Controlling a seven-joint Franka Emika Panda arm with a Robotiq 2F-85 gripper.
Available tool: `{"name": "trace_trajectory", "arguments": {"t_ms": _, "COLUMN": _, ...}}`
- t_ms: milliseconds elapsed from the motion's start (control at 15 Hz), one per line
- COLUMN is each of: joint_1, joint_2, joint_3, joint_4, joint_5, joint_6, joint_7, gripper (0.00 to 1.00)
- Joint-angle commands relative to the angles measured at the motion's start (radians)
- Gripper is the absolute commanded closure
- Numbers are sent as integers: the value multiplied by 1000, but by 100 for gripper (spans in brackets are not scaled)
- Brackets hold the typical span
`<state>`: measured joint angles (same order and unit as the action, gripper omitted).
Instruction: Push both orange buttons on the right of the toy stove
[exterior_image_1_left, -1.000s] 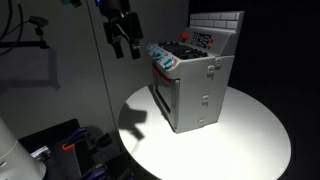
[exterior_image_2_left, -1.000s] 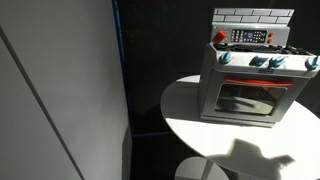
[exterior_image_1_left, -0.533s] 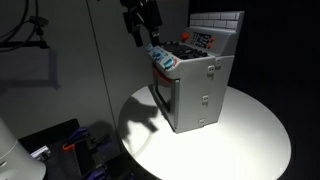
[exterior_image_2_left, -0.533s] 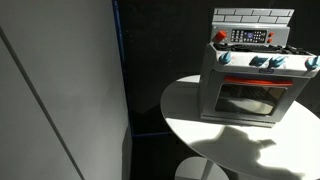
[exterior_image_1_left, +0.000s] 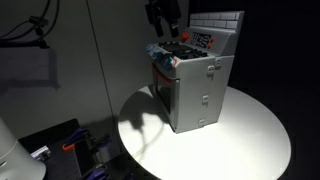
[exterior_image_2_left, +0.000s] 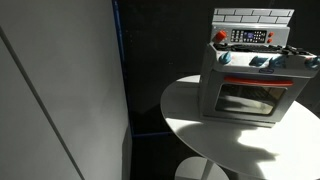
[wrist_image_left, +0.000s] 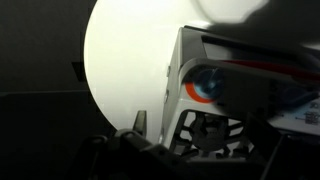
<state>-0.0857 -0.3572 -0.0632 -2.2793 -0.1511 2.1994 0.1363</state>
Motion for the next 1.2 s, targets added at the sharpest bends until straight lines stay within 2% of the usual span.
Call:
{"name": "trace_trajectory", "arguments": {"t_ms": 0, "joint_1": -29, "joint_2": 109, "joint_3": 20, "joint_4": 85, "joint_5": -8, "joint_6": 56, "joint_7": 97, "gripper": 0}}
{"name": "trace_trajectory", "arguments": {"t_ms": 267, "joint_1": -42, "joint_2": 186, "joint_3": 24, "joint_4": 123, "joint_5": -30, "joint_6": 130, "joint_7": 190, "gripper": 0}}
{"name": "trace_trajectory", "arguments": {"t_ms": 467, "joint_1": -40, "joint_2": 216, "joint_3": 21, "joint_4": 144, "joint_5": -49, "joint_6": 143, "joint_7": 232, "gripper": 0}}
{"name": "trace_trajectory", "arguments": {"t_ms": 533, "joint_1": -30, "joint_2": 192, "joint_3": 12, "joint_4": 106, "joint_5": -20, "joint_6": 146, "joint_7": 190, "gripper": 0}}
{"name": "trace_trajectory", "arguments": {"t_ms": 1133, "joint_1": -29, "joint_2": 202, "joint_3": 12, "joint_4": 107, "joint_5": -22, "joint_6": 146, "joint_7": 193, "gripper": 0}}
